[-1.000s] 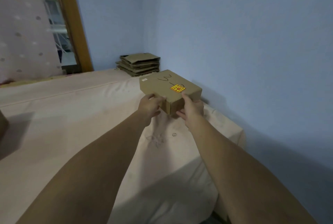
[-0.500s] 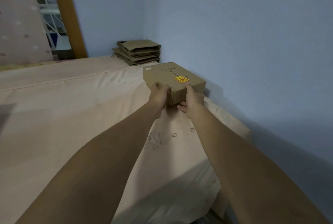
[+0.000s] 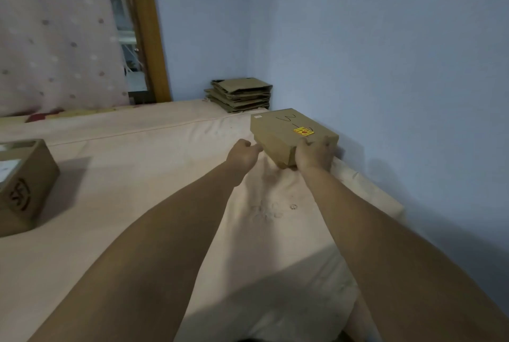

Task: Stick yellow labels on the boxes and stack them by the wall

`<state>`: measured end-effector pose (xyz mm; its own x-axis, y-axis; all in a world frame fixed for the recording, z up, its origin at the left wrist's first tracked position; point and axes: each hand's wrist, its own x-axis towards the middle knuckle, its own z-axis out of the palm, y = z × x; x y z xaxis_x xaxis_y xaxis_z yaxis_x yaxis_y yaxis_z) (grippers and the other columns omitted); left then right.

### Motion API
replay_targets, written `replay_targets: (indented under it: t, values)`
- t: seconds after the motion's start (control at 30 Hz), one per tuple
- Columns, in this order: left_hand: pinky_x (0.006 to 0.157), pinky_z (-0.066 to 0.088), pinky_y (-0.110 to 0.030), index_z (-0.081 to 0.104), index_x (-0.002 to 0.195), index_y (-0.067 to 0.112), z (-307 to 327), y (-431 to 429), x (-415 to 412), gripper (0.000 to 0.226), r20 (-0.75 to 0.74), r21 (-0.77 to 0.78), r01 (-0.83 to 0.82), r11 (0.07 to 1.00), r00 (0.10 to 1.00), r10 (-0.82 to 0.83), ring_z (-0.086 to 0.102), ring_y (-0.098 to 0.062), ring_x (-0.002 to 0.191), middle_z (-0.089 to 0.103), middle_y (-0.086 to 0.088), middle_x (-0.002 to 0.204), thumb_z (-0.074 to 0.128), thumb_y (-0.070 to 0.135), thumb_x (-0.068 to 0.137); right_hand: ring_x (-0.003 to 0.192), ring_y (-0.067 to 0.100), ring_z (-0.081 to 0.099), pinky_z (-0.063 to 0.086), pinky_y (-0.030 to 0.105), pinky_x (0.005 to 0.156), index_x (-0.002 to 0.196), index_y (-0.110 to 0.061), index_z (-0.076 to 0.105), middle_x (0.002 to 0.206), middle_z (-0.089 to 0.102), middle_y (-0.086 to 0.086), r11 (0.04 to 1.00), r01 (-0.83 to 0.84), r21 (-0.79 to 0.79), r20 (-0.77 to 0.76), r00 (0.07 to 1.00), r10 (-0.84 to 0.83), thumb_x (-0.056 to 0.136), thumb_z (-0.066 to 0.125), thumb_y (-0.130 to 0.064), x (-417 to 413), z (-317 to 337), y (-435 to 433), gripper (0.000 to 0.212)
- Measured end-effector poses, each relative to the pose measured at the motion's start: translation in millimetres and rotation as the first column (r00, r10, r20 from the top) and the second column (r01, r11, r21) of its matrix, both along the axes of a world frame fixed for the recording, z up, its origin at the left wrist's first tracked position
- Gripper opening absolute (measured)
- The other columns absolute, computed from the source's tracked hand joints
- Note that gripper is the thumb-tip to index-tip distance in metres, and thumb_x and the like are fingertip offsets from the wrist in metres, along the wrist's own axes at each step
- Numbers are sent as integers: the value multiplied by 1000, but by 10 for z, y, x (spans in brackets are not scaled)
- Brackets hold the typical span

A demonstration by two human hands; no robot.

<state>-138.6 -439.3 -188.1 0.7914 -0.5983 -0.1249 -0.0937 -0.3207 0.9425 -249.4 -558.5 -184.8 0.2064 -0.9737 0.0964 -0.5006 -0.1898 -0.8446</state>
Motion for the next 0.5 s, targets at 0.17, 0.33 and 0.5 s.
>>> replay_targets:
  t: [0.17,0.33,0.5]
  values:
    - [104,45,-40,43,149,14,160,729,174,56,359,219,-60,974,933,-23,50,-32,130,46,-11,149,55,33,98,137,33,43,39,47,110,147,-13,45,153,45,9,889,-376,-262,-361,892,271,104,38,-43,219,218,629,53]
    - [98,44,-45,45,144,15,339,1569,409,50,630,491,-229,840,760,-160,44,-32,130,46,-10,141,46,38,99,147,29,35,33,45,114,158,-18,34,164,34,2,703,-676,-222,-595,665,452,107,35,-48,467,437,1331,59]
    - [97,42,-44,51,136,13,512,2608,656,46,718,611,-411,677,648,-254,44,-32,127,47,-12,138,44,40,99,144,30,39,37,45,110,156,-18,37,161,39,5,558,-807,-195,-746,491,450,108,29,-51,834,630,2101,59]
